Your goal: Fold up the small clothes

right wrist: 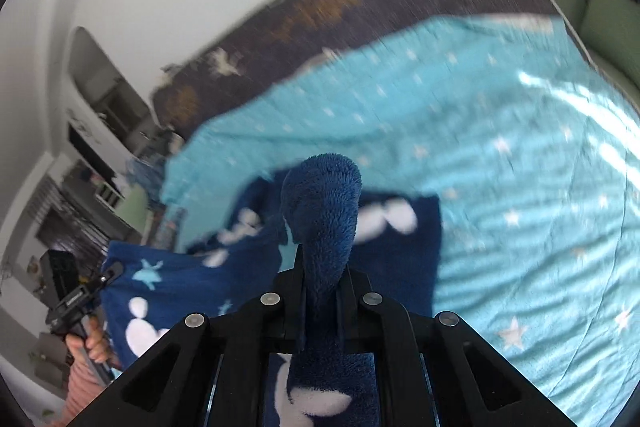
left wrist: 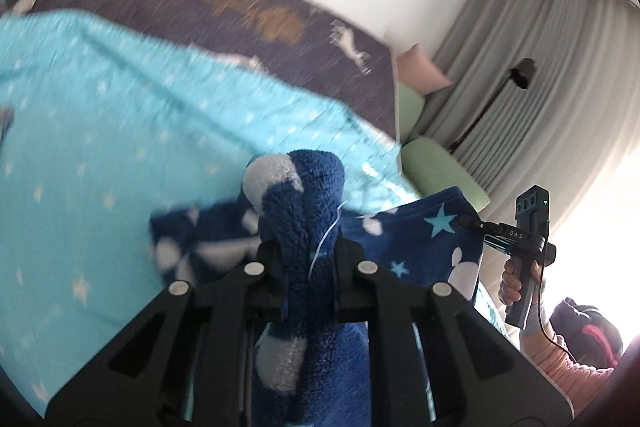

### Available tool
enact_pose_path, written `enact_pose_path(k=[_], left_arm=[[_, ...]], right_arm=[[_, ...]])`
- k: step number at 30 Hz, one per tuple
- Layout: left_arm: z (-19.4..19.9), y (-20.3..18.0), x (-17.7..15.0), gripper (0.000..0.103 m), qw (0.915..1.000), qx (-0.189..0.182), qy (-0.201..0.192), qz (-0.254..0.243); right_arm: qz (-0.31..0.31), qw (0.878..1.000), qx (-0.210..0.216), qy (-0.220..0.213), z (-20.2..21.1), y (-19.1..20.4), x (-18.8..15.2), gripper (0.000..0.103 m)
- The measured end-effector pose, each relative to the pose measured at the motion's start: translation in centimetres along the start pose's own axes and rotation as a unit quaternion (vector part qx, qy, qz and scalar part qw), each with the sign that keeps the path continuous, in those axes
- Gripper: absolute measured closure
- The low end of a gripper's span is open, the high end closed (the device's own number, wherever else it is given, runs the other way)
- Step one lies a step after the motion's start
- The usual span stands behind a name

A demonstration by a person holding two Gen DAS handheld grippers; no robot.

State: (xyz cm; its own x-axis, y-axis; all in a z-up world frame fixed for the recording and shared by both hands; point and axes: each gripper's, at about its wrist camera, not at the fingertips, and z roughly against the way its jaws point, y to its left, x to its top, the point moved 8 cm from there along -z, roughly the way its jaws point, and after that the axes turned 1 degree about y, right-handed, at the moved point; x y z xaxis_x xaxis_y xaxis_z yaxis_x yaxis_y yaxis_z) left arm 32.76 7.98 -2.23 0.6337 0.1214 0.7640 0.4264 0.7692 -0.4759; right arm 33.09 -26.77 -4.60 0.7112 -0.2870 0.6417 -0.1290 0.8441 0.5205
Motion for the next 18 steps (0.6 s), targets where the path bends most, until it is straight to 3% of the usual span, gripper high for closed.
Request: enact_pose_path(k=[6, 10, 12, 14, 16, 18], left_arm=[[-0.6, -3.1, 6.1, 0.087, 0.9969, 0.002, -0.035, -0.070], [-4.1, 0.3, 7.8, 0.087, 0.9960, 0.048, -0.031, -0.070], [-6.4, 3.2, 7.3, 0.087, 0.9972, 0.061, -0.011, -0.041], [-10.0, 7.8, 5.2, 0.086, 0.9954, 0.090, 0.034, 0.002], [-13.7, 12.7, 1.6, 0.085, 0.9858, 0.129, 0.097, 0.047], [-15.7, 15.5, -1.6, 0.082, 0.9764, 0.143, 0.142, 0.078]], right_arm=[[0.021, 0.998, 0.011, -0.057, 2.4, 2.3, 4.3, 0.094], [0.001, 0.998, 0.010, -0.070, 0.8, 0.7, 6.8, 0.094], [-0.011, 0.998, -0.001, -0.060, -1.6, -1.0, 7.3, 0.094], [-0.023, 0.999, -0.016, -0.038, -4.8, -3.2, 6.9, 0.093], [-0.044, 0.998, -0.040, 0.005, -8.4, -6.1, 5.7, 0.091], [-0.070, 0.994, -0.072, 0.052, -11.7, -9.1, 3.6, 0.089]])
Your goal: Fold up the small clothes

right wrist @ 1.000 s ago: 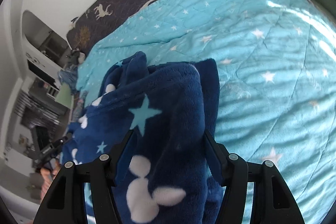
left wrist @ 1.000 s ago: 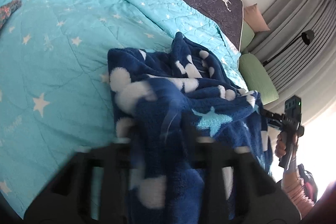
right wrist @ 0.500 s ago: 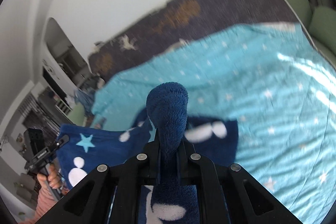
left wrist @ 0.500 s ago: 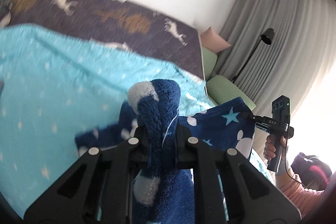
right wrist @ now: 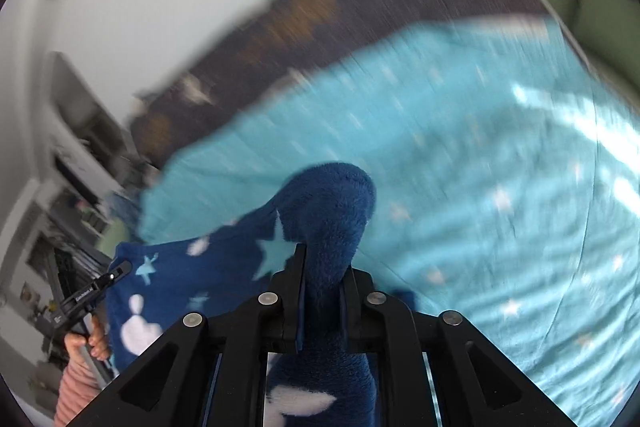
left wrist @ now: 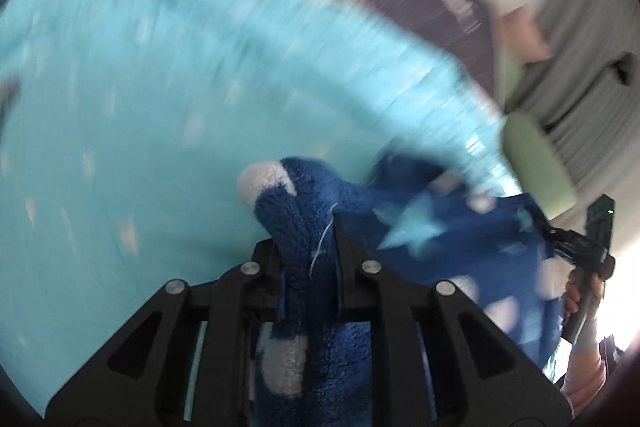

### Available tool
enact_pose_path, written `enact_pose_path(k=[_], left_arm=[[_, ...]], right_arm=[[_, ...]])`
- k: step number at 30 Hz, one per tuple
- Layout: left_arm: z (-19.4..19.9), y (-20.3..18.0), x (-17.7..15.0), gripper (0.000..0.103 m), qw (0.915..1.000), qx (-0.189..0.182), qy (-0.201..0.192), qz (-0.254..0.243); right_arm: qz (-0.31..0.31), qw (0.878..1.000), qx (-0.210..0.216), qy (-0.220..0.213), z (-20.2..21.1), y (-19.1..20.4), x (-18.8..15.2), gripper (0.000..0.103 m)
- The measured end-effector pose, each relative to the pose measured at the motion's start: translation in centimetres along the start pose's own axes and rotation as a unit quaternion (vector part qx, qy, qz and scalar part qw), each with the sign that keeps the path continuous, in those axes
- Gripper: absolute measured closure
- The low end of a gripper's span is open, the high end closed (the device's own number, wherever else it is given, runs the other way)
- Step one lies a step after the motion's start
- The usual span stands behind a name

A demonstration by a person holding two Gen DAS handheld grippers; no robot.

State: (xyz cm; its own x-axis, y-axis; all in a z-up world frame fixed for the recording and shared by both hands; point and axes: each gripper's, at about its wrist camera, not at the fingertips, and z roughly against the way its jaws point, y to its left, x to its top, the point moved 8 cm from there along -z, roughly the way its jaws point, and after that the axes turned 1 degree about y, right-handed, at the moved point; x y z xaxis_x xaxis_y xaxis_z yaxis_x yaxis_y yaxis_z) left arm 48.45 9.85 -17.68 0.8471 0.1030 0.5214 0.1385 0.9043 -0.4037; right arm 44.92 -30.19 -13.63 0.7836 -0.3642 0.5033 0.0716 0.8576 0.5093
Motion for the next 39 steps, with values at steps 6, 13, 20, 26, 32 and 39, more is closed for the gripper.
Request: enact_pose_path(k=[6, 13, 20, 26, 32, 39], left_arm=[[1.0, 1.4, -0.1, 0.066, 0.9990, -0.020, -0.021, 0.034], [6.9, -1.3, -2.2, 0.060, 0.9978, -0.038, -0.055, 0.003], [10.6, -4.1, -10.9, 0.040, 0.9977, -0.036, -0.016, -0.055], [8.4, -0.6, -18.1, 0.029, 0.9976, 0.041, 0.040, -0.040], [13.0, -2.5, -18.4, 0.032, 0.9998, -0.012, -0.004, 0.013], [13.1, -4.4, -20.6, 0.032, 0.9849, -0.144, 0.026, 0.093]], right_arm=[[-0.048, 0.998, 0.014, 0.022, -2.4, -3.1, -2.0, 0.079], [0.014, 0.999, -0.038, -0.010, 4.5, -1.1, -2.6, 0.070], [0.065, 0.998, 0.013, 0.012, 10.0, 3.5, -11.4, 0.066], [0.020, 0.998, -0.029, 0.053, 8.1, 0.5, -19.8, 0.060], [-0.062, 0.998, 0.010, 0.004, 12.9, 1.8, -20.6, 0.057], [-0.147, 0.986, 0.070, 0.030, 13.0, 0.6, -23.6, 0.040]])
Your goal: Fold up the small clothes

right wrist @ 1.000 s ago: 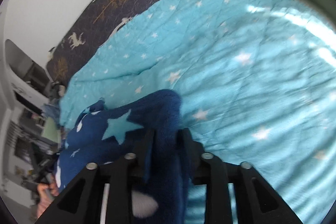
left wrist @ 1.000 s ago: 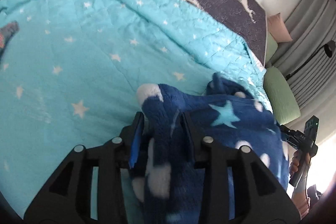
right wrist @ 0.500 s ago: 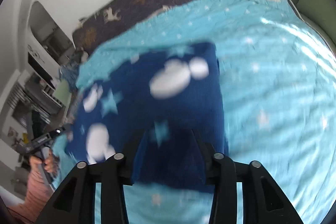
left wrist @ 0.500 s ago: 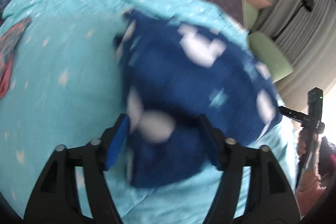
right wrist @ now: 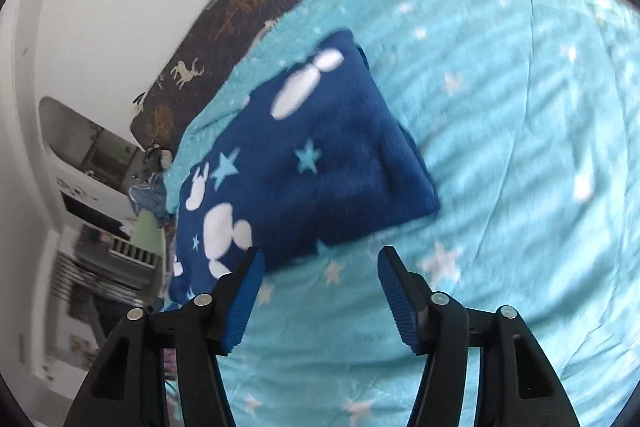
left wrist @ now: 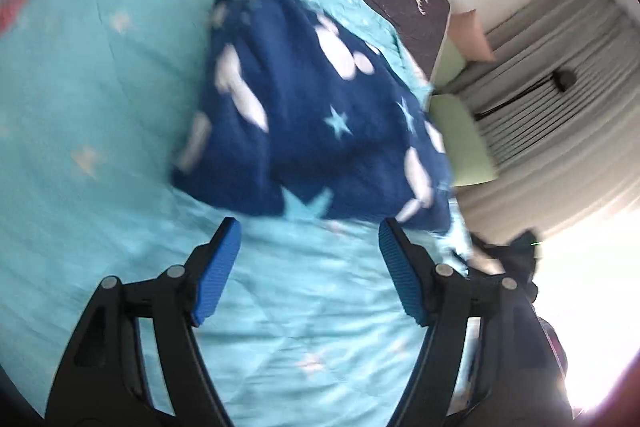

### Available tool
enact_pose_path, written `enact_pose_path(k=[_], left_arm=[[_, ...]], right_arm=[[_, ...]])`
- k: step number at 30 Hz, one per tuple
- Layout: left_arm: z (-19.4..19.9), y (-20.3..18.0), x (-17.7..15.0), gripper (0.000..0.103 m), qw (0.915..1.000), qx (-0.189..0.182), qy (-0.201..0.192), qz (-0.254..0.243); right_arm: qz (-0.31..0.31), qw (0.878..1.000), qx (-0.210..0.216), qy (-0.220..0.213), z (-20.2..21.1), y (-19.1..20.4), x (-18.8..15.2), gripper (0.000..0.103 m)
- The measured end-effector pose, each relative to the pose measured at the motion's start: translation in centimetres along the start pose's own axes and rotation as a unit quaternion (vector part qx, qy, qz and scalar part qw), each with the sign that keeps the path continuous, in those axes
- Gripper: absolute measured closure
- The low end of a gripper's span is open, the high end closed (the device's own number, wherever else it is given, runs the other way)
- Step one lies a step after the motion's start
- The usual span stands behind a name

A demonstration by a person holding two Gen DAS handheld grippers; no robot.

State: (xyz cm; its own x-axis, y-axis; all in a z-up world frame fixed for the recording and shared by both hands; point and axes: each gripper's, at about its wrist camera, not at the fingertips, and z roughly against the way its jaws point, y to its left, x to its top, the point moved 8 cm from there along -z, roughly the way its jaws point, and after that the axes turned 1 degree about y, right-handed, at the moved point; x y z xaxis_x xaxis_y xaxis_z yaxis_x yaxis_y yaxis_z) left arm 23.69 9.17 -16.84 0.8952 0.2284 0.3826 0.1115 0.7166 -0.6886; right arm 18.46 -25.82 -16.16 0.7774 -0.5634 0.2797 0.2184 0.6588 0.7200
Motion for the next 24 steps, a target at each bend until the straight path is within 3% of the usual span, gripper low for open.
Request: enact_pose_path(k=[1, 4, 7, 9, 11, 13, 15, 18, 24], left_arm=[[-0.8, 0.5, 0.3, 0.032, 0.9999, -0.001, -0.003, 0.016], [-2.4, 1.9, 1.2, 0.032, 0.9975, 0.019, -0.021, 0.064], [-3.4, 3.7, 4.0, 0.035, 0.9883, -0.008, -0.060, 0.140], [-3.9, 4.0, 5.2, 0.059, 0.9868, 0.003, -0.069, 0.146], [-4.9, 3.9, 5.9, 0.072, 0.9888, 0.022, -0.058, 0.136], [-4.5, 3.1, 6.2, 0.075, 0.9894, 0.015, -0.068, 0.127], [-3.5, 2.3, 6.2, 0.077, 0.9897, 0.004, -0.077, 0.121], [-1.7, 0.7, 6.0, 0.079, 0.9899, -0.019, -0.088, 0.110], [2.9, -3.3, 2.8, 0.081, 0.9959, -0.007, -0.087, 0.022]], right_arm=[[-0.020, 1.000, 0.009, 0.004, -0.6, -0.6, 0.2, 0.038], [-0.103, 0.990, 0.092, 0.026, -3.2, -1.6, 1.7, 0.029], [-0.138, 0.983, 0.123, 0.004, -3.8, -1.5, 4.2, 0.027], [-0.132, 0.983, 0.127, -0.001, -4.6, -0.7, 5.8, 0.024], [-0.132, 0.986, 0.101, 0.008, -6.0, -0.4, 6.5, 0.024], [-0.125, 0.990, 0.056, 0.014, -6.8, 0.0, 6.9, 0.035], [-0.100, 0.995, 0.016, 0.002, -6.2, 0.2, 7.2, 0.086], [-0.076, 0.996, 0.033, -0.022, -3.7, 1.3, 7.0, 0.092], [-0.020, 0.998, 0.037, -0.056, 3.5, 3.6, 3.7, 0.093]])
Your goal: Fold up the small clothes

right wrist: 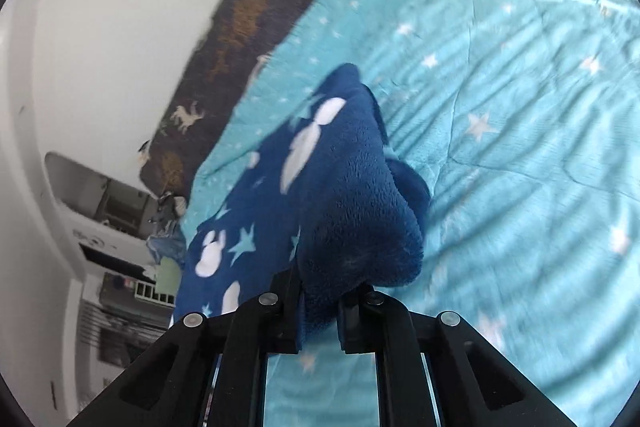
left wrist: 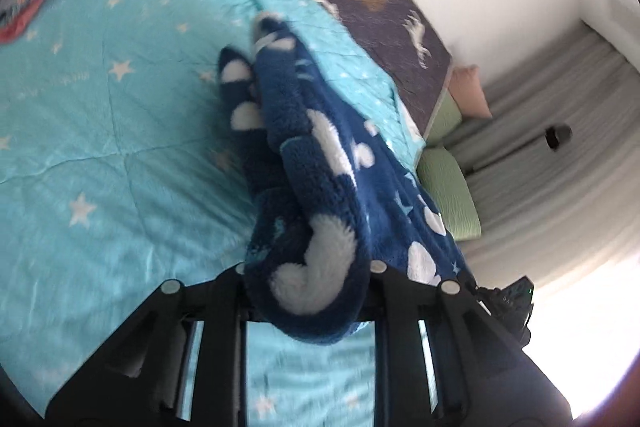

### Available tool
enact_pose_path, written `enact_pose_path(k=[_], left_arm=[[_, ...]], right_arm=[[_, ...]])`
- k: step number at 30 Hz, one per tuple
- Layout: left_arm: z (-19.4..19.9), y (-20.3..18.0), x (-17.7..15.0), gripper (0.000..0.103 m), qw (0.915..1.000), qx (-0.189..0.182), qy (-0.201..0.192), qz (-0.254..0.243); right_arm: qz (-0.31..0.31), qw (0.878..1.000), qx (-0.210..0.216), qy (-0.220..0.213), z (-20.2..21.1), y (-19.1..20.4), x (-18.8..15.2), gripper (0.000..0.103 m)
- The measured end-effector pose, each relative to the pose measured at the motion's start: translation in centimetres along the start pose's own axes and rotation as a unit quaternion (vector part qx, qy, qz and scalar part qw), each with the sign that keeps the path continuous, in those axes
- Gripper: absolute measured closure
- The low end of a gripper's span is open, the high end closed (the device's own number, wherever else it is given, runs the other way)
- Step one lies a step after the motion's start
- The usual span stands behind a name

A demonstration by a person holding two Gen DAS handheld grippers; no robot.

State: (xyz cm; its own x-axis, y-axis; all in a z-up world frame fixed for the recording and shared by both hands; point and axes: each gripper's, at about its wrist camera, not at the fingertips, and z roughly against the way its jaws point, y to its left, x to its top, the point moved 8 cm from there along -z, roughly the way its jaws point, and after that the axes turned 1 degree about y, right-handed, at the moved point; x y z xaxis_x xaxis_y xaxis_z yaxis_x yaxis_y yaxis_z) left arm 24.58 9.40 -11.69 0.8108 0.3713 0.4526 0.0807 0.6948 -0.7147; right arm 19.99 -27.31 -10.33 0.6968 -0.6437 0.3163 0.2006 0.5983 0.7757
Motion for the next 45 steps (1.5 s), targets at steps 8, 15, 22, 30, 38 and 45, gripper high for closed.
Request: enact_pose_path(k=[8, 15, 22, 30, 38, 45], left_arm=[[6.5, 2.1, -7.8, 0.081, 0.9985, 0.030, 0.045, 0.004], [7.4, 7.4, -13.4, 0.079, 0.9929, 0.064, 0.076, 0.066], [8.0, 6.2, -13.4, 0.072, 0.9925, 0.105, 0.062, 0.000], [9.5, 6.8, -13.6, 0.049, 0.9957, 0.079, 0.049, 0.005], [10.5, 6.3, -12.8, 0.035, 0.9954, 0.089, 0.027, -0.026], [8.8, 7.0, -10.8, 0.034, 0.9945, 0.095, 0.027, -0.034]], right_arm=[[0.018, 0.999, -0.008, 0.043, 6.4, -1.1, -8.1, 0.093], [0.079, 0.980, -0.146, 0.114, 7.2, -5.0, -12.0, 0.073], [0.135, 0.962, -0.231, 0.049, 8.1, -2.5, -8.2, 0.066], [0.211, 0.956, -0.205, 0.008, 7.6, 1.4, -5.7, 0.053], [0.259, 0.948, -0.014, 0.182, -4.0, 10.6, -12.7, 0.054], [0.259, 0.941, -0.056, 0.212, -11.6, 7.3, -15.1, 0.072]])
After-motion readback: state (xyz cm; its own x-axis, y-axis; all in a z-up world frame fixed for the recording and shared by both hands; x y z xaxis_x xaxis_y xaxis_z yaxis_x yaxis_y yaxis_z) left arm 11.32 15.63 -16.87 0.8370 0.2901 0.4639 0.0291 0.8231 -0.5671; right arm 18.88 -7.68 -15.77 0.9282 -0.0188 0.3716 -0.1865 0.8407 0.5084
